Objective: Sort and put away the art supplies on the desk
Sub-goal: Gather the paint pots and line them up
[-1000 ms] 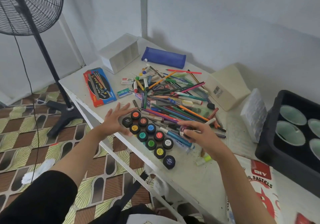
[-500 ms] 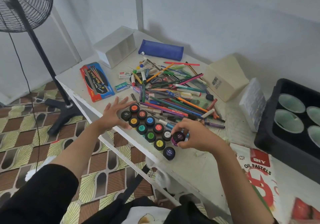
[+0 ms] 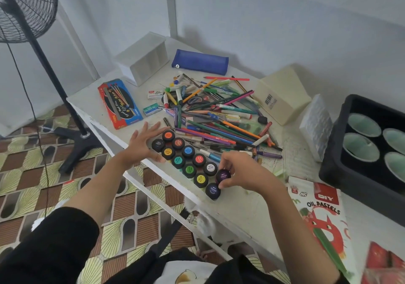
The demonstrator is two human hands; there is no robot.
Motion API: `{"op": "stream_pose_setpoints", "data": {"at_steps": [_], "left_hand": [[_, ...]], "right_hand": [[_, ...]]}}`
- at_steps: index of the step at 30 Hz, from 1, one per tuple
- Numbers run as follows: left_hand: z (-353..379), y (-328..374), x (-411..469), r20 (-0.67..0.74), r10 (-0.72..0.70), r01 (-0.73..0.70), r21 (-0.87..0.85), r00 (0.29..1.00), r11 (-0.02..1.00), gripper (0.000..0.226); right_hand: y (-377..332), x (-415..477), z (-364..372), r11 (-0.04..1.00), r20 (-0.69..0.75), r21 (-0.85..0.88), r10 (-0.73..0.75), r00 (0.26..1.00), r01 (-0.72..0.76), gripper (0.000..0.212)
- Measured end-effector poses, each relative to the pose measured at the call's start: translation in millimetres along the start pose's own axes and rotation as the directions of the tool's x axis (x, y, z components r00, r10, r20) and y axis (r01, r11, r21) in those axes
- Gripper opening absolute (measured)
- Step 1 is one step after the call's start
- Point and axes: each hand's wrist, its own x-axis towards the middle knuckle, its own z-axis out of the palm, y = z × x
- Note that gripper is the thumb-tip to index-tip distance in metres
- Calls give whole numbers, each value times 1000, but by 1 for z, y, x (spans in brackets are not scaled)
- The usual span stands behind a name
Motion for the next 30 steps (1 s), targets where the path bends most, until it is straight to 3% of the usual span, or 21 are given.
{"op": "stream_pose_setpoints", "data": {"at_steps": [8,15,18,20,26,30], "left_hand": [[-1,3,-2,3,4,-4,-1,1000,1000,98],[-1,3,-2,-8,13,-13,3,1000,1000,97],[-1,1,-2,-6,18,-18,21,1000,1000,100],[0,0,-1,-6,18,-18,30,1000,999,101],[0,0,-1,-7,24,-23,60,1000,998,101],[0,1,-3,-9,25,-25,83,1000,996,103]], "right_hand": [[-6,2,5,989,-61,-93,113,992,-118,25],[-14,9,13,945,-83,-185,258,962,-270,36],[-17,6,17,939,-150,-180,267,952,-292,27],[-18,4,18,938,-197,-148,282,939,-313,34],[-20,6,17,916,-194,-135,349,917,-377,32],[-26,4,31,929,-309,-162,273,911,-333,31]]}}
